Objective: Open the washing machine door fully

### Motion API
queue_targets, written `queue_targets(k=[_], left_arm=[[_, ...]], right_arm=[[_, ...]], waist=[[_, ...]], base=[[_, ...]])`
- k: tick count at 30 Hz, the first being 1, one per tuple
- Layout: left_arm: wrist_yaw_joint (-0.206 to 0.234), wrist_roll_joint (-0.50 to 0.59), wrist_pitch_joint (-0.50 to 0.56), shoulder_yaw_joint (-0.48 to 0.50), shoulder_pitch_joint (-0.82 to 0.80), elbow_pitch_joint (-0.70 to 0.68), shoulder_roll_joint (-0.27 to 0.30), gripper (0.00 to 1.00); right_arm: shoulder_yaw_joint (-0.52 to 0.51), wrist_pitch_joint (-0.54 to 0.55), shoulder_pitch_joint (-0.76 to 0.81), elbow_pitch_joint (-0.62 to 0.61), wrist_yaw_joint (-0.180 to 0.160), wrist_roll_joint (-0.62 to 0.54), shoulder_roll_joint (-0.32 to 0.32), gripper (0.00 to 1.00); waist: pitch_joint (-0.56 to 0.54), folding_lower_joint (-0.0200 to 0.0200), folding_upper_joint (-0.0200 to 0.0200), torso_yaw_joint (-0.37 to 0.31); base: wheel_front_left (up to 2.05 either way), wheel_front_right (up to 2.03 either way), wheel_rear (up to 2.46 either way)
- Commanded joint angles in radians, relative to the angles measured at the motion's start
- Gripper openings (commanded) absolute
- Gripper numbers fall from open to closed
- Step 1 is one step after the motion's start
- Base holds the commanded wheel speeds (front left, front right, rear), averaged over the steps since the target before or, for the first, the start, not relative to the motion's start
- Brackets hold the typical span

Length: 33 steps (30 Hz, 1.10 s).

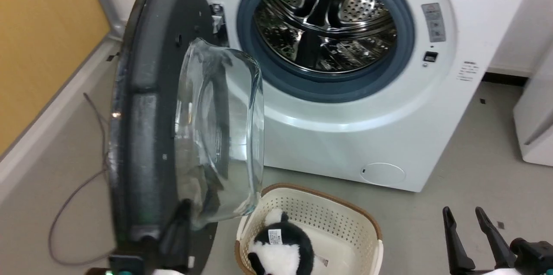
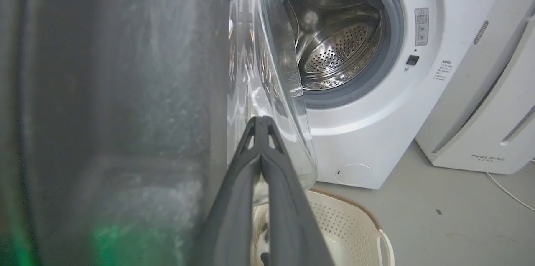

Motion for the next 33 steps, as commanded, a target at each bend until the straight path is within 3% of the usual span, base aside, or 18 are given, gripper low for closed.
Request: queue_targets(k=[1,12,20,27,33], left_arm=[[0.015,-0.008,-0.015,0.038,0.009,0.007,0.017,0.0],[0.035,-0.09,-0.087,0.239,-0.014,0.116,0.083,0.0],[-0.022,-0.178,-0.177,0.371,-0.106,0.365,0.136,0.0],[-0.062,-0.202,-0.223,0.426,-0.166,0.503,0.165,0.0],[-0.082,-0.194,-0.246,0.444,-0.176,0.573,0.13,0.0]], right_arm=[[0.001,-0.001,0.014,-0.007,0.001,0.006,0.003,1.0],[-0.001,0.009,0.016,-0.019,0.001,0.007,0.003,1.0],[-0.003,0.018,0.016,-0.029,0.001,0.008,0.003,1.0],[-0.002,0.026,0.01,-0.037,0.001,0.005,0.003,1.0],[0.002,0.024,0.006,-0.029,0.001,0.013,0.003,1.0]], waist=[[0.0,0.0,0.0,0.017],[0.004,0.0,0.0,0.041],[0.022,0.0,0.0,0.03],[0.035,0.0,0.0,0.012],[0.042,0.0,0.0,-0.001]], base=[[0.0,0.0,0.0],[0.0,0.0,0.0],[0.0,0.0,0.0],[0.0,0.0,0.0],[0.0,0.0,0.0]])
